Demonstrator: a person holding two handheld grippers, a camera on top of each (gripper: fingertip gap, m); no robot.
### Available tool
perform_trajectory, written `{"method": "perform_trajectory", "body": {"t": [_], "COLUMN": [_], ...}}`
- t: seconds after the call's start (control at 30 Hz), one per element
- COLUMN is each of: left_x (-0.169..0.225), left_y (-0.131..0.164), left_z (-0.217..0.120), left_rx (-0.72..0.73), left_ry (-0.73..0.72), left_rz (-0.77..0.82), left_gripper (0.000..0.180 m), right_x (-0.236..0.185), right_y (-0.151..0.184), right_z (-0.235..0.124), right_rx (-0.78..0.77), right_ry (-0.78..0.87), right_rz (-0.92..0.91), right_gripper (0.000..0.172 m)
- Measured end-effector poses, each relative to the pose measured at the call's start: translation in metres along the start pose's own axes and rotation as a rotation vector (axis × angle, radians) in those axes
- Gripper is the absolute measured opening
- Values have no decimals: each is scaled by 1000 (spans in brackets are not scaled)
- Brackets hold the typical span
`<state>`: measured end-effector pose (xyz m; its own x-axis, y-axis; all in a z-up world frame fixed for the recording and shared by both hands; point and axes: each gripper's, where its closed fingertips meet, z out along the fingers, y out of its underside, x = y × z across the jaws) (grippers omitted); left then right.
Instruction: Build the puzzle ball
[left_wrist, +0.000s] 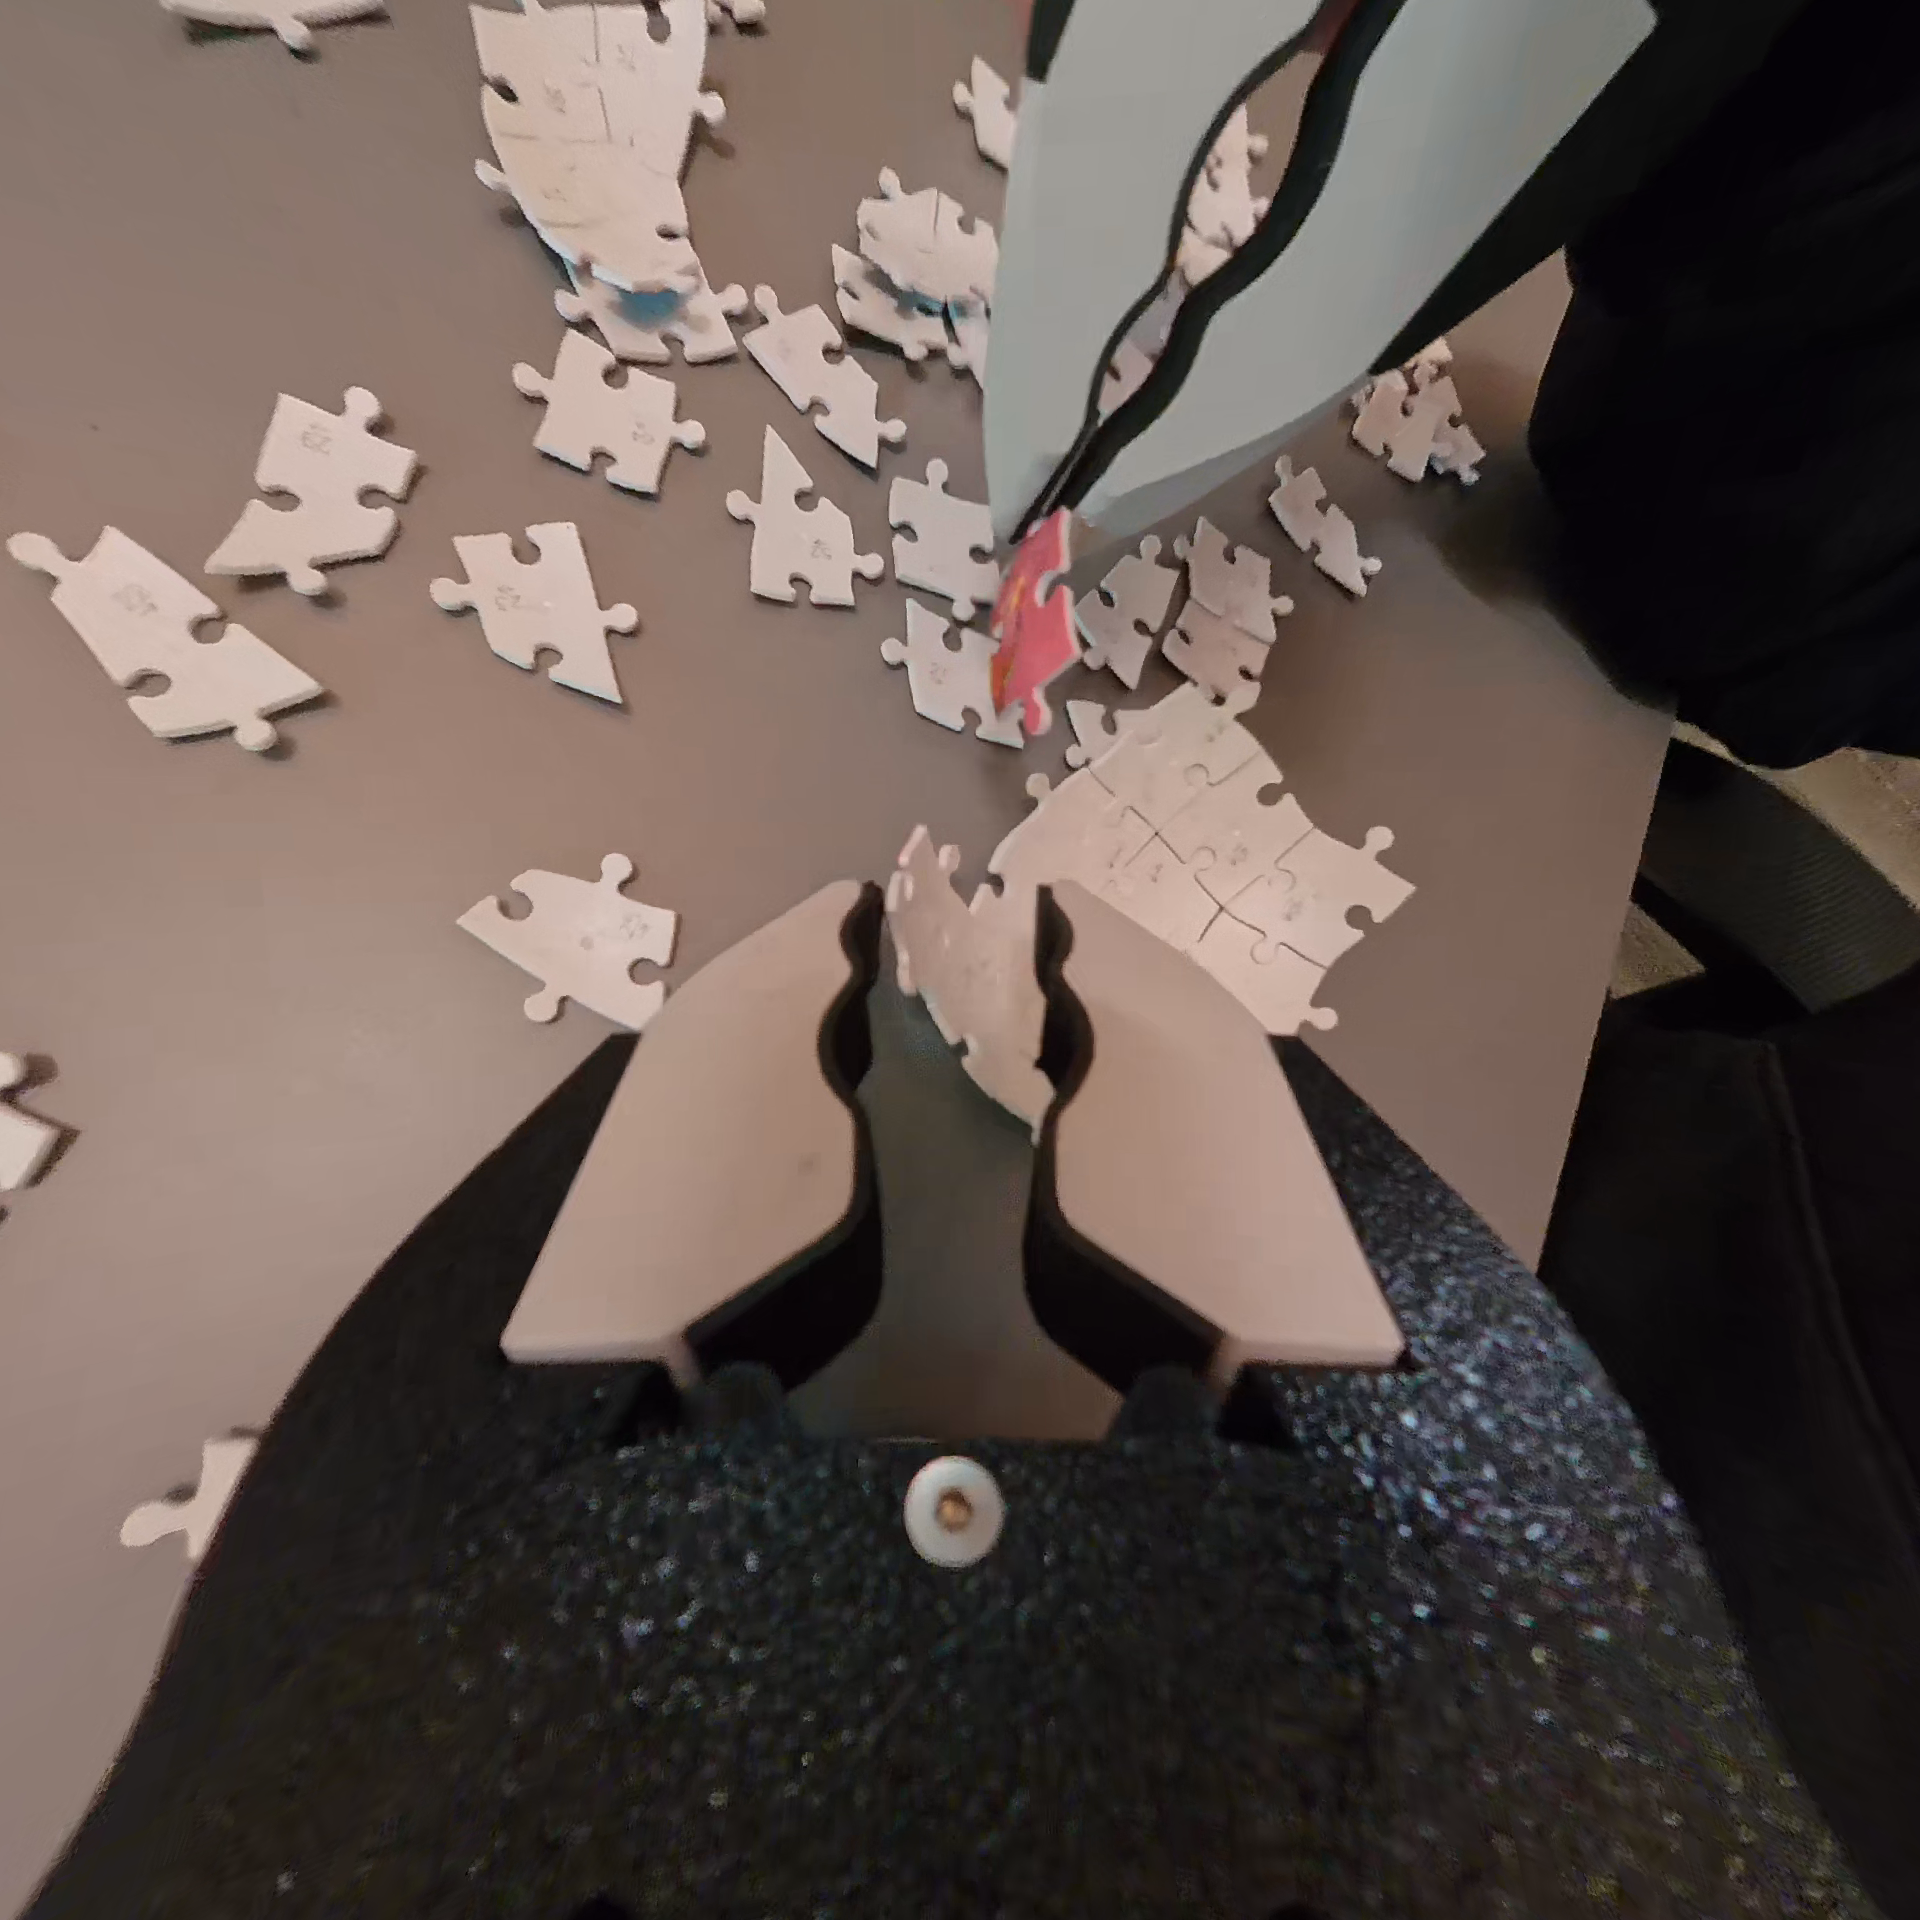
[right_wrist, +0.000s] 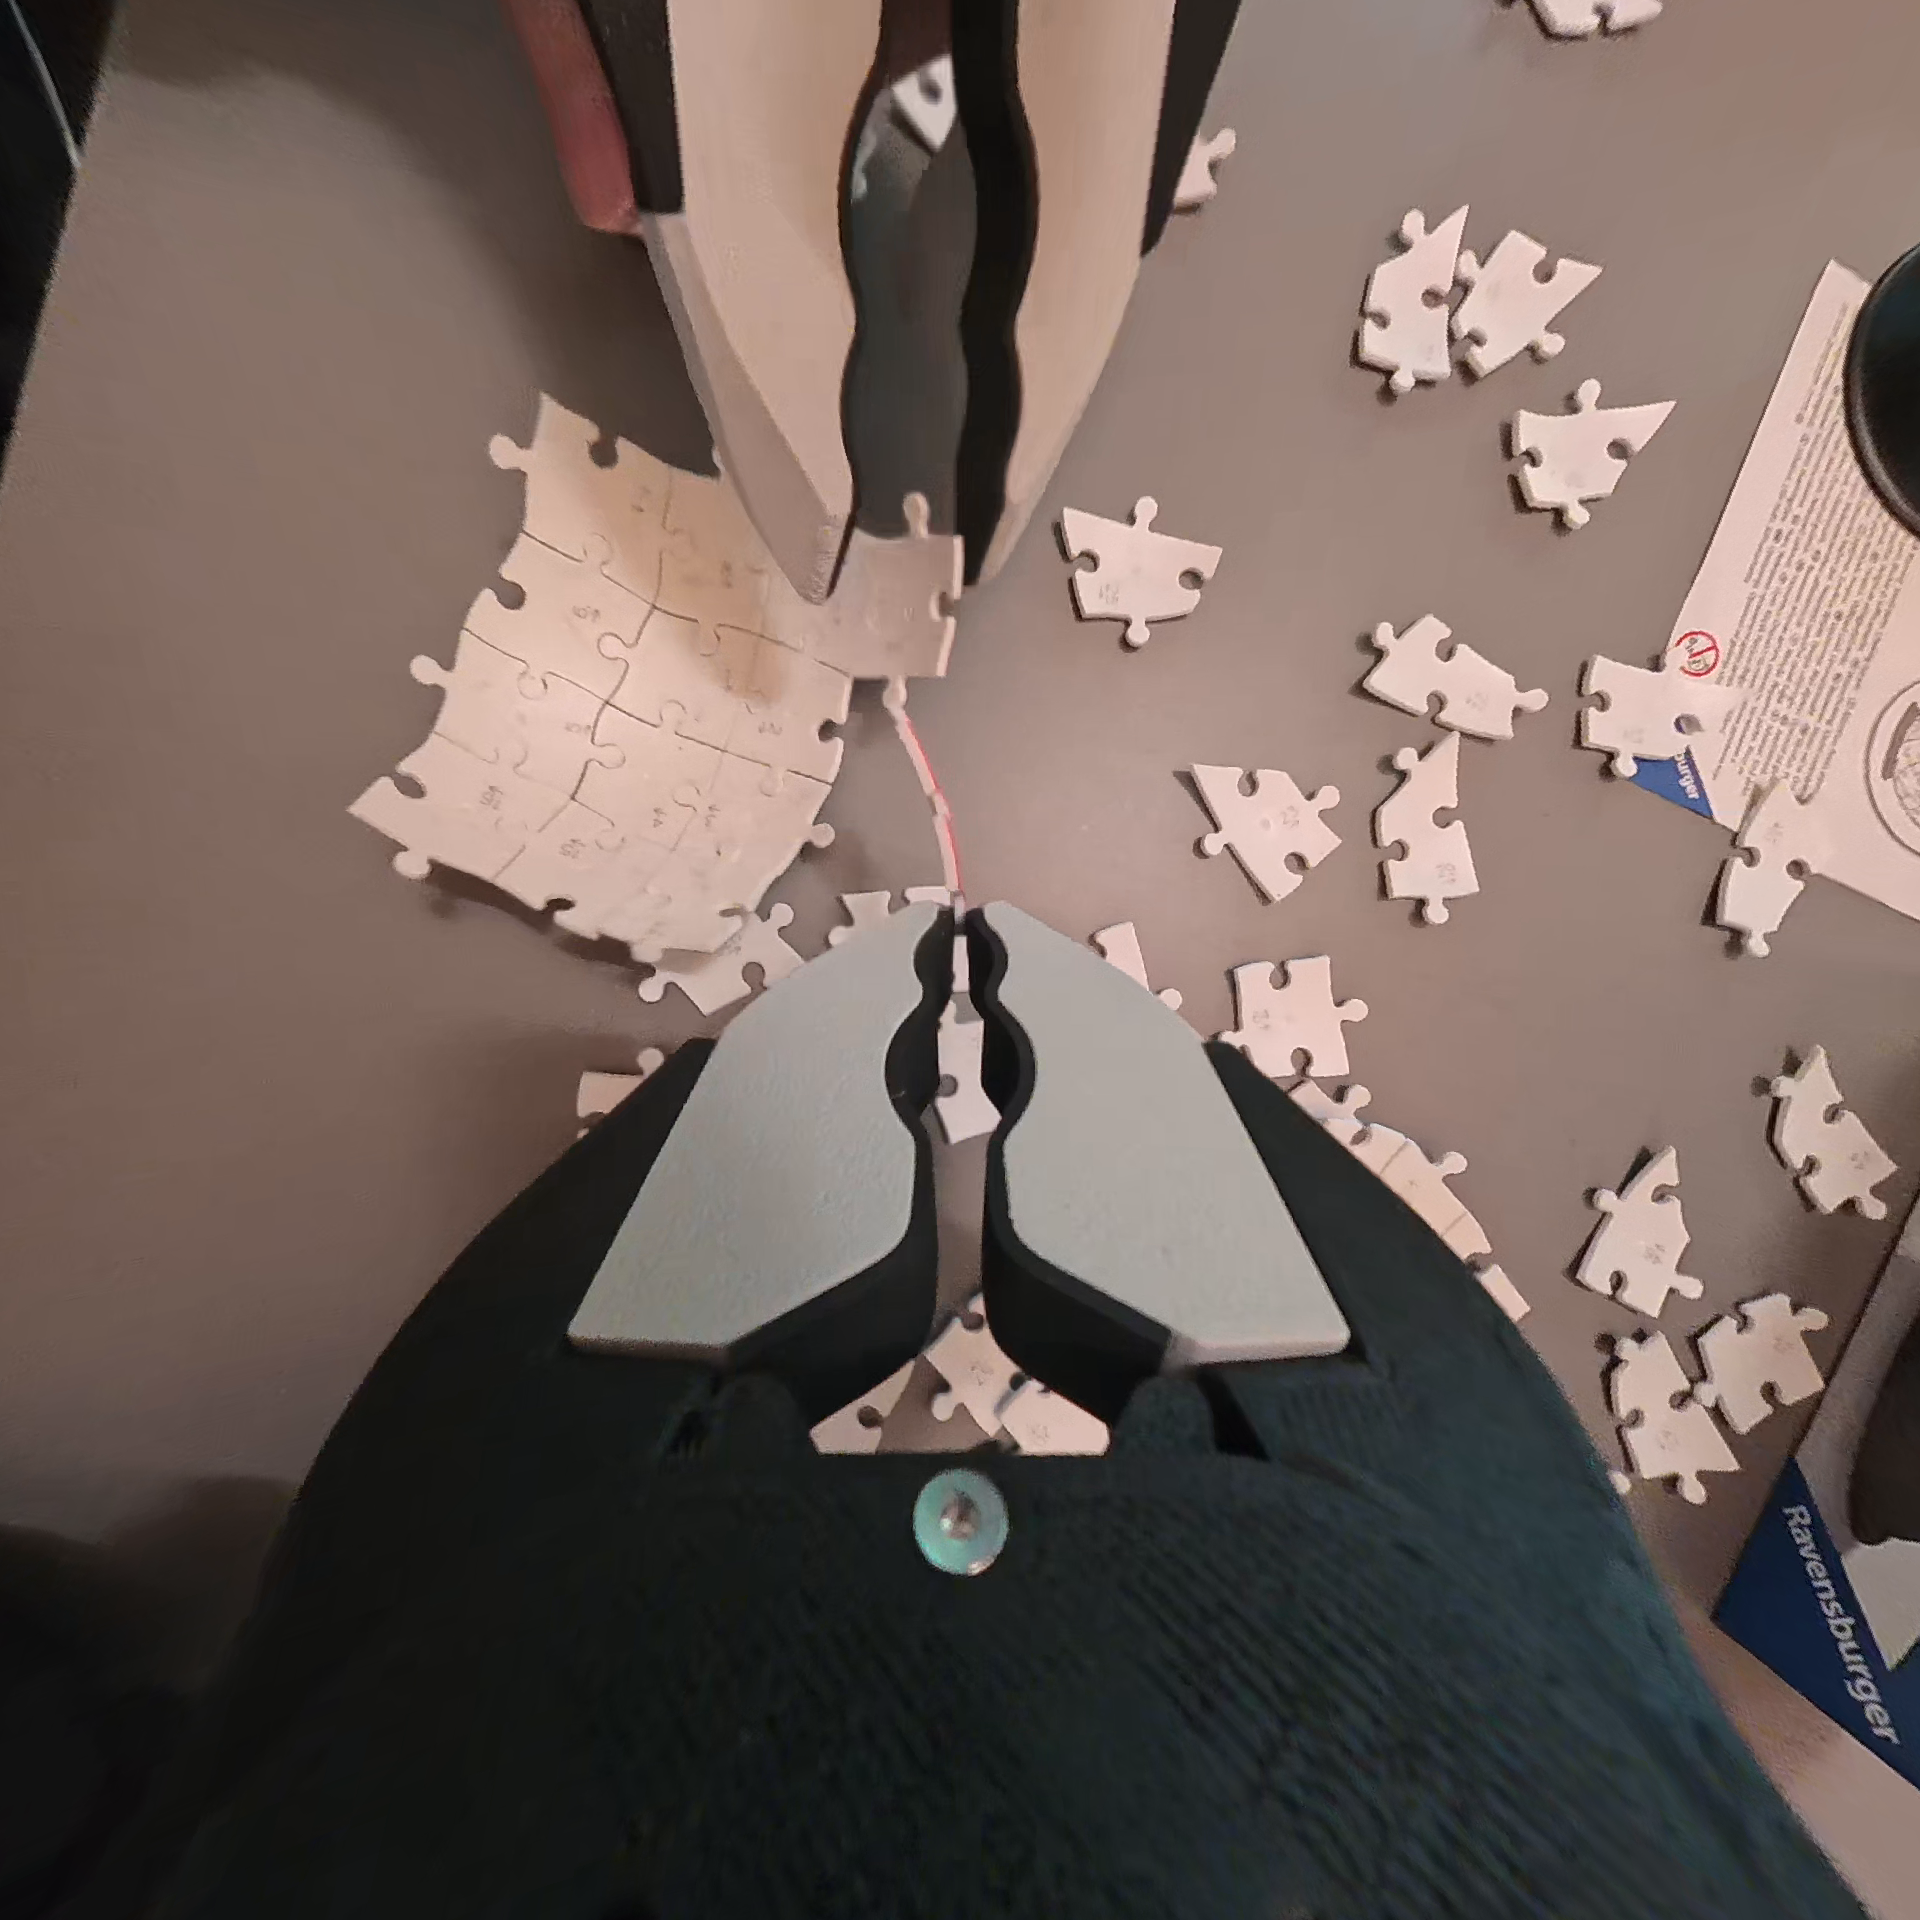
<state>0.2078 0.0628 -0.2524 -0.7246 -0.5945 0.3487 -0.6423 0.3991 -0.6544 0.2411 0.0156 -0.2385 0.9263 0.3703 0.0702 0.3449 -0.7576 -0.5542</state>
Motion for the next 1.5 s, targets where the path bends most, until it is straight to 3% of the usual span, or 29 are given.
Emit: {"method": "perform_trajectory", "body": {"t": [0.13,0.23,0.4,0.47,0.63,0.73,0.77,0.9,1.0,1.1,1.5], "left_x": [-2,12,25,24,18,10,9,12,19,20,21], "left_y": [-19,-42,-47,-48,-52,-62,-67,-81,-85,-87,-91], "left_z": [-17,-24,-12,-8,-12,-25,-31,-52,-57,-57,-51], "left_rx": [71,151,61,58,100,217,270,468,532,541,522], "left_ry": [-73,-111,-192,-210,-221,-237,-230,-169,-148,-153,-166], "left_rz": [40,170,342,332,268,208,189,146,181,197,208], "left_gripper": [20,19,14,4,1,2,2,1,1,1,2], "right_x": [-2,-5,-8,-7,-4,5,11,13,16,12,13], "right_y": [-6,-11,-20,-22,-29,-36,-37,-61,-73,-75,-79], "right_z": [-6,-5,-7,-10,-17,-22,-24,-36,-43,-47,-47], "right_rx": [19,17,46,66,165,289,325,533,618,641,588], "right_ry": [-4,-6,-8,-1,-21,-16,-2,-72,-61,-72,1], "right_rz": [12,6,2,8,54,109,127,191,192,160,99], "right_gripper": [2,2,2,2,3,32,34,28,18,3,3]}}
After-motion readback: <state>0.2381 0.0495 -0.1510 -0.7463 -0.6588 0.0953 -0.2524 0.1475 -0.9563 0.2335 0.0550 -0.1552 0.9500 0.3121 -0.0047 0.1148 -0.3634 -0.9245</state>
